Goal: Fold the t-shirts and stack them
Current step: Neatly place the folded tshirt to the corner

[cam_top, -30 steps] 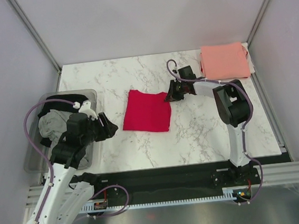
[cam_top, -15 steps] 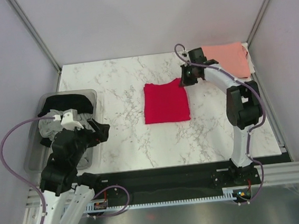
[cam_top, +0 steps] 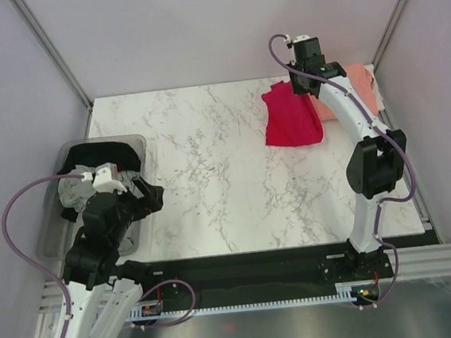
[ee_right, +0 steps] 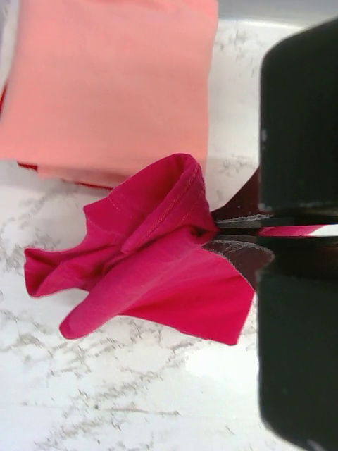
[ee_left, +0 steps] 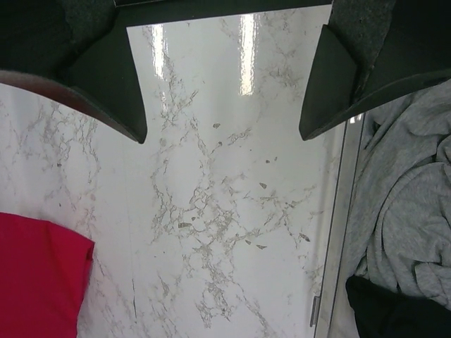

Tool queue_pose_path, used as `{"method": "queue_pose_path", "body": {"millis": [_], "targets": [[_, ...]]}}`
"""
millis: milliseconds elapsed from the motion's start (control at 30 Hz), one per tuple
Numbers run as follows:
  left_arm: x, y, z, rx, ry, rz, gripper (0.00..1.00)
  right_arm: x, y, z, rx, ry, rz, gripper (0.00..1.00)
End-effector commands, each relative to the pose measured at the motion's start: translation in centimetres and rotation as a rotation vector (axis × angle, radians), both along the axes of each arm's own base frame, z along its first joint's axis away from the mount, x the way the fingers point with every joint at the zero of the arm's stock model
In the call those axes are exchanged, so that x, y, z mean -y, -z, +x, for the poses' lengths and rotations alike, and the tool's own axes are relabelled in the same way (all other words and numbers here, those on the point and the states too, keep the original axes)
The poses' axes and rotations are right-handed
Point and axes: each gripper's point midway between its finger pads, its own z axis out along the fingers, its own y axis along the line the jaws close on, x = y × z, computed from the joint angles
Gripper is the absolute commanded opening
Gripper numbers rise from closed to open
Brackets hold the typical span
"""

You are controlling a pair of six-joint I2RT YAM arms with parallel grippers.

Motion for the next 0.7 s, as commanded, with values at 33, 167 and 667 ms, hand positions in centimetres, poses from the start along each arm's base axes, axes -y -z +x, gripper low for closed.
{"method": "queue_pose_path", "body": {"millis": [33,167,667], "targets": [[0.0,-0.1,0.3,-0.008,-0.012,-0.008,0.95,3.1,-7.9,0.1,0.171,0.052,-0.111,0.00],[0.2,0.1,0.3,-0.015,-0.003,-0.007,0.93,3.7,-10.5,0.5,0.236,0.043,-0.131,0.00],[0.4,0.3,0.3,-0.026,0.006,-0.006,0.90,7.0,-16.4,0.2,0.354,0.042,-0.045,0.00]]}}
